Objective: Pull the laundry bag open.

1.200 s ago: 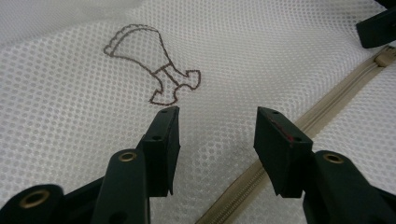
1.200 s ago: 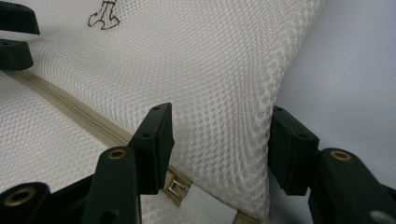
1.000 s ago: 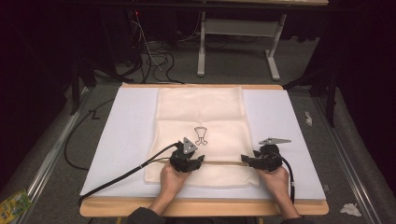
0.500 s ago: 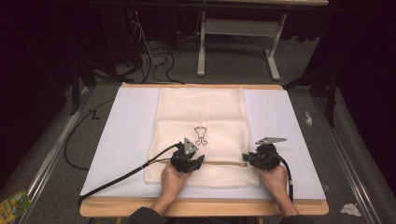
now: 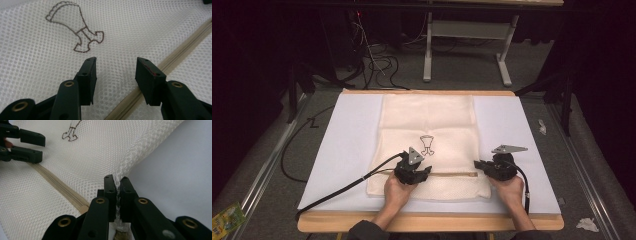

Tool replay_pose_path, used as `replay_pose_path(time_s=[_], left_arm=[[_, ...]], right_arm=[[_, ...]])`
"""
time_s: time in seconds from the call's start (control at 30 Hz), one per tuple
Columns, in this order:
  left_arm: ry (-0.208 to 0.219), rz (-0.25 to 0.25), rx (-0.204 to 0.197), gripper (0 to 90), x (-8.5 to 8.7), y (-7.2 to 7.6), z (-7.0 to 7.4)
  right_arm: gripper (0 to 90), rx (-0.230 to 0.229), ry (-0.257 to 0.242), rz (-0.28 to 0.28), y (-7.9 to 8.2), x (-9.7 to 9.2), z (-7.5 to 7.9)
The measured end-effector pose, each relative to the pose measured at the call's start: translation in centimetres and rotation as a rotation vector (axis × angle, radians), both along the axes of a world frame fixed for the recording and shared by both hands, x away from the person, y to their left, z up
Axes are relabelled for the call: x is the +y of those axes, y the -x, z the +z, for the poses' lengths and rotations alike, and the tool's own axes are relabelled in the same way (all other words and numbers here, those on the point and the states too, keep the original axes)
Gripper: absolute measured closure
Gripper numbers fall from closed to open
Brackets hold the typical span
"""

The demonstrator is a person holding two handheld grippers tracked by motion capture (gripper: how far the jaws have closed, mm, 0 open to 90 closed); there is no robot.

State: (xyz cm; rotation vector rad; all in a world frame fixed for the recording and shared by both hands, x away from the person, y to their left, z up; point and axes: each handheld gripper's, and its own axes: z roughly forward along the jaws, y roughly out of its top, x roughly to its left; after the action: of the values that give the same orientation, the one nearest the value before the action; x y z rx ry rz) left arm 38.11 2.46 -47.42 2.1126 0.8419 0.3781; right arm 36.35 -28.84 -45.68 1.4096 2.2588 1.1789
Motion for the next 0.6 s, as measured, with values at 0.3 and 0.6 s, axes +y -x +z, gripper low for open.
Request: replay_pose_path(time_s=[0.3, 0.6], left_arm=[[0.024, -0.096, -0.012, 52.8, -2.2, 1.1, 1.5], [0.042, -0.146, -0.010, 54.1, -4.2, 1.8, 2.3]], right_arm=[[87.7, -0.033, -0.014, 0.007, 0.1, 0.1, 1.0], [87.7, -0.036, -0.026, 0.014, 0.1, 0.1, 1.2]])
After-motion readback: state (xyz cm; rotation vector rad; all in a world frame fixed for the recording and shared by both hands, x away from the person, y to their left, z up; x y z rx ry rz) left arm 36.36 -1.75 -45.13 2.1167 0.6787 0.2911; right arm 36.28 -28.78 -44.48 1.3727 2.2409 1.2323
